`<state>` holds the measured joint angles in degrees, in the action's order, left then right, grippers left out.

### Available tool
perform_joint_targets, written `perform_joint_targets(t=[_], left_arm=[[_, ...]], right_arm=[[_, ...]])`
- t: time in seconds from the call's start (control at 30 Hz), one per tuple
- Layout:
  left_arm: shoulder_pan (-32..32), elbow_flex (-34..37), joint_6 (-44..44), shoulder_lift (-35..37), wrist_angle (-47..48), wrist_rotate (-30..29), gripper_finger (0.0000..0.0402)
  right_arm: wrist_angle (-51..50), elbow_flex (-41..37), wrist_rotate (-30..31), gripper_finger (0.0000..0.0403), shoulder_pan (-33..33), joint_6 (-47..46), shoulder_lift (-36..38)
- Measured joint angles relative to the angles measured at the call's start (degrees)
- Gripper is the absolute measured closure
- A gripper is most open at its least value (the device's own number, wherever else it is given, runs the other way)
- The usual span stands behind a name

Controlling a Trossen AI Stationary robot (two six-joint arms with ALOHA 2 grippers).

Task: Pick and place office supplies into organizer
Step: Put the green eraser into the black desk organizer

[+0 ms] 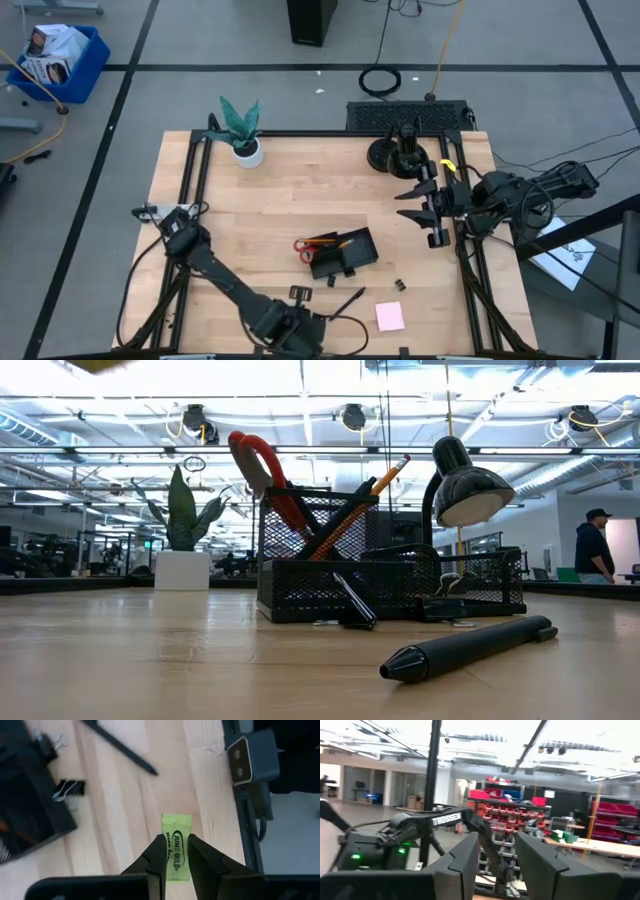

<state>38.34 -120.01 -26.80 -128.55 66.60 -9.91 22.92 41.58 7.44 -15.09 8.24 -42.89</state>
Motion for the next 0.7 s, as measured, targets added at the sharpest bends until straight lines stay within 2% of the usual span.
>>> perform_joint_targets(t=[0.07,0.27,0.57,0.7], left_arm=[[0.8,-0.9,-2.3,0.0,2.4,-1.5,0.0339],[2.8,-3.1,-6.9,0.0,5.8,-5.9,0.0339],[3.1,-3.6,-9.5,0.0,6.3,-6.9,0.0339],[2.6,-3.6,-10.0,0.0,6.4,-9.3,0.0339]], right_arm=[[0.0,0.0,1.8,0.0280,0.0,0.3,0.3],[0.0,0.0,2.0,0.0280,0.0,0.4,0.8],[0.0,0.0,2.0,0.0280,0.0,0.4,0.8],[0.0,0.0,2.0,0.0280,0.0,0.4,0.8]])
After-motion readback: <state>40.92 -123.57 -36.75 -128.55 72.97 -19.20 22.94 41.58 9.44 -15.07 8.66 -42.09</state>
